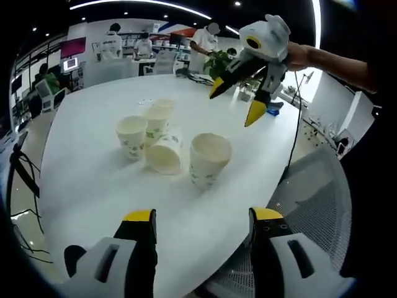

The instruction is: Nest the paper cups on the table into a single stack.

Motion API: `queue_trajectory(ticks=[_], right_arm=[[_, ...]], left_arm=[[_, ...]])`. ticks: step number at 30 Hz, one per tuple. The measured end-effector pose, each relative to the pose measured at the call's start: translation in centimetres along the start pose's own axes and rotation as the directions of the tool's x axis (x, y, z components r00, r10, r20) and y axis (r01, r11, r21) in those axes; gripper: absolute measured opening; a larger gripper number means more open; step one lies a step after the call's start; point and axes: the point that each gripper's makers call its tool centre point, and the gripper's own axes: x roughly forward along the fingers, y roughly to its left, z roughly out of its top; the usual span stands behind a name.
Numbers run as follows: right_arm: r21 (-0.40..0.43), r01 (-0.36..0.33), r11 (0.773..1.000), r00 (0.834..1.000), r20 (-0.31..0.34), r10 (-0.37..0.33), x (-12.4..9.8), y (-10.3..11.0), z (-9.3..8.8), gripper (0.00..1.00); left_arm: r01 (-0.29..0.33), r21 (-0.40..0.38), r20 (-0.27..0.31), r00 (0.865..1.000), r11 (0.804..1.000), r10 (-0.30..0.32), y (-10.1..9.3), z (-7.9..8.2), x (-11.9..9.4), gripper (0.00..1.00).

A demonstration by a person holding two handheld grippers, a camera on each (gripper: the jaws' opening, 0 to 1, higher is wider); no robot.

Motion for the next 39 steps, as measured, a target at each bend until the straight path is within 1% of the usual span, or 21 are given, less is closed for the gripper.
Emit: queue_trajectory(ticks=[3, 5, 7, 11, 15, 17, 20, 22, 23, 26, 28, 30, 33, 35, 37, 39], right_arm=[[0.039, 0.026, 0.999, 0.999, 0.029, -0.027, -0.3, -0.3, -0.4, 0.65], [0.061, 0.030, 0.998, 0.998, 0.052, -0.033, -0.4, -0.1, -0.7, 0.66], [0.065, 0.027, 0.998, 0.998, 0.057, -0.031, -0.4, 0.1, -1.1, 0.66], [0.072, 0.009, 0.997, 0.997, 0.072, -0.014, 0.8, 1.3, -1.8, 0.66], [0.066, 0.010, 0.998, 0.998, 0.066, -0.014, 1.7, 2.2, -2.2, 0.64], [0.063, 0.011, 0.998, 0.998, 0.067, -0.016, 2.2, 2.5, -2.2, 0.64], [0.050, 0.004, 0.999, 0.997, 0.078, -0.008, 3.2, 3.3, -1.7, 0.62], [0.039, -0.002, 0.999, 0.997, 0.082, -0.001, 3.8, 3.6, -1.6, 0.60], [0.029, -0.006, 1.000, 0.997, 0.076, 0.004, 4.3, 3.8, -1.7, 0.59], [-0.004, -0.004, 1.000, 0.999, 0.046, 0.004, 5.4, 4.2, -2.1, 0.57], [-0.003, -0.007, 1.000, 0.999, 0.050, 0.007, 5.7, 4.2, -2.1, 0.56], [0.012, -0.020, 1.000, 0.997, 0.070, 0.019, 6.1, 4.7, -1.5, 0.55], [0.019, -0.025, 1.000, 0.997, 0.073, 0.023, 6.8, 4.8, -1.4, 0.54], [0.017, -0.027, 1.000, 0.997, 0.074, 0.025, 7.4, 4.7, -1.5, 0.53], [0.019, -0.029, 0.999, 0.997, 0.076, 0.028, 7.6, 4.8, -1.5, 0.53], [0.028, -0.032, 0.999, 0.996, 0.085, 0.029, 8.1, 4.7, -1.5, 0.53]], left_arm=[[0.007, 0.006, -0.003, 1.000, 1.000, -0.007, -0.1, 0.0, 0.2, 0.59], [0.011, 0.008, -0.005, 1.000, 1.000, -0.011, -0.2, 0.0, 0.4, 0.59], [0.014, 0.013, -0.009, 1.000, 1.000, -0.014, -0.2, -0.1, 0.6, 0.59], [0.028, 0.035, -0.022, 0.999, 0.999, -0.027, -0.4, 0.1, 1.4, 0.59], [0.038, 0.051, -0.023, 0.999, 0.998, -0.037, -0.3, 0.7, 2.1, 0.59], [0.041, 0.064, -0.029, 0.999, 0.997, -0.040, -0.1, 0.7, 2.7, 0.59], [0.053, 0.107, -0.052, 0.998, 0.993, -0.047, 0.0, 0.9, 3.9, 0.59], [0.068, 0.114, -0.056, 0.997, 0.991, -0.062, 0.0, 1.0, 4.6, 0.58], [0.077, 0.120, -0.064, 0.995, 0.990, -0.070, 0.1, 0.9, 5.2, 0.58], [0.080, 0.148, -0.080, 0.994, 0.986, -0.069, 0.1, 1.0, 6.2, 0.57], [0.088, 0.174, -0.093, 0.993, 0.981, -0.073, -0.2, 1.1, 6.8, 0.58], [0.097, 0.201, -0.112, 0.991, 0.975, -0.075, -0.4, 0.8, 7.5, 0.58], [0.107, 0.201, -0.117, 0.990, 0.974, -0.085, -0.5, 0.7, 8.2, 0.58], [0.110, 0.212, -0.125, 0.989, 0.971, -0.085, -0.3, 0.3, 9.2, 0.58], [0.112, 0.224, -0.128, 0.988, 0.968, -0.084, -0.5, 0.7, 9.1, 0.57], [0.128, 0.234, -0.137, 0.986, 0.964, -0.098, -0.7, 0.8, 9.7, 0.56]])
